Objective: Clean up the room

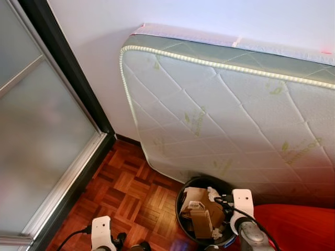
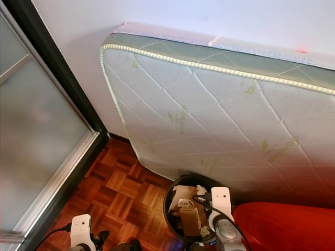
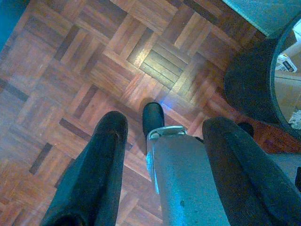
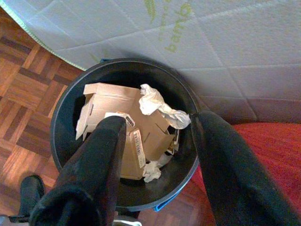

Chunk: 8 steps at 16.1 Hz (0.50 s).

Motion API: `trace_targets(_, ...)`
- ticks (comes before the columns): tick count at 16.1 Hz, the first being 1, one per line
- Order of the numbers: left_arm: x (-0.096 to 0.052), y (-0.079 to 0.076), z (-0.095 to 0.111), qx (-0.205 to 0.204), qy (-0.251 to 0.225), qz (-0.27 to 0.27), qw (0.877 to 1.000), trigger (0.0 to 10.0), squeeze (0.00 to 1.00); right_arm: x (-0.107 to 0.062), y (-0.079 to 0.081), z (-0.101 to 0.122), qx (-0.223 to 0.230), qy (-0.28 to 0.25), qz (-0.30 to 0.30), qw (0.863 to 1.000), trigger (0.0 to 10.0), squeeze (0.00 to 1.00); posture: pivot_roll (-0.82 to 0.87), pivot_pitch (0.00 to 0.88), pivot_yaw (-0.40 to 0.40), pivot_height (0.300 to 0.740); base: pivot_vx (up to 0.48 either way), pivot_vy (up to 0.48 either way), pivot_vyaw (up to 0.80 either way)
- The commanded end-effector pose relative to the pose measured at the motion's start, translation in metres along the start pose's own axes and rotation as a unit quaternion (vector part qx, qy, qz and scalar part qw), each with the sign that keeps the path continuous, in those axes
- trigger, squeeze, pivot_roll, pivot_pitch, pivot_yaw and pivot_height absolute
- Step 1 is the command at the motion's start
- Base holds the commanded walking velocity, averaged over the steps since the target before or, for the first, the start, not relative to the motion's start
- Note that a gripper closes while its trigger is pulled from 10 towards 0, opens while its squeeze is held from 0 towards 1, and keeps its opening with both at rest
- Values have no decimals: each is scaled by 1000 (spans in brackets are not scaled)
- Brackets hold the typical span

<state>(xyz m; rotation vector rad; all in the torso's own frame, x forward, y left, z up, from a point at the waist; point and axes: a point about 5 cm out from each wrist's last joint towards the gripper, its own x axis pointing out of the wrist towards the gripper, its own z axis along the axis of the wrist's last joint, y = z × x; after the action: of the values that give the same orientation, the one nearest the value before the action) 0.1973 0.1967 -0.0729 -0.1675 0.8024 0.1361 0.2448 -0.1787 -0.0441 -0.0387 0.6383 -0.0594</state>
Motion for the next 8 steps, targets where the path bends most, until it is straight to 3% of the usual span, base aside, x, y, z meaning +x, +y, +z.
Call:
trace_targets(1, -4, 4, -14, -5, 25, 8, 1000, 10000, 0, -2, 1, -5, 8, 6, 2, 1000, 10000, 0, 25, 220, 46, 740, -296, 0, 0)
trace_targets(8, -7, 11, -20, -4, 28, 9, 1000, 10000, 0, -4, 1, -11, 10, 12, 3, 1000, 10000, 0, 7, 190, 59, 740, -306, 0, 0)
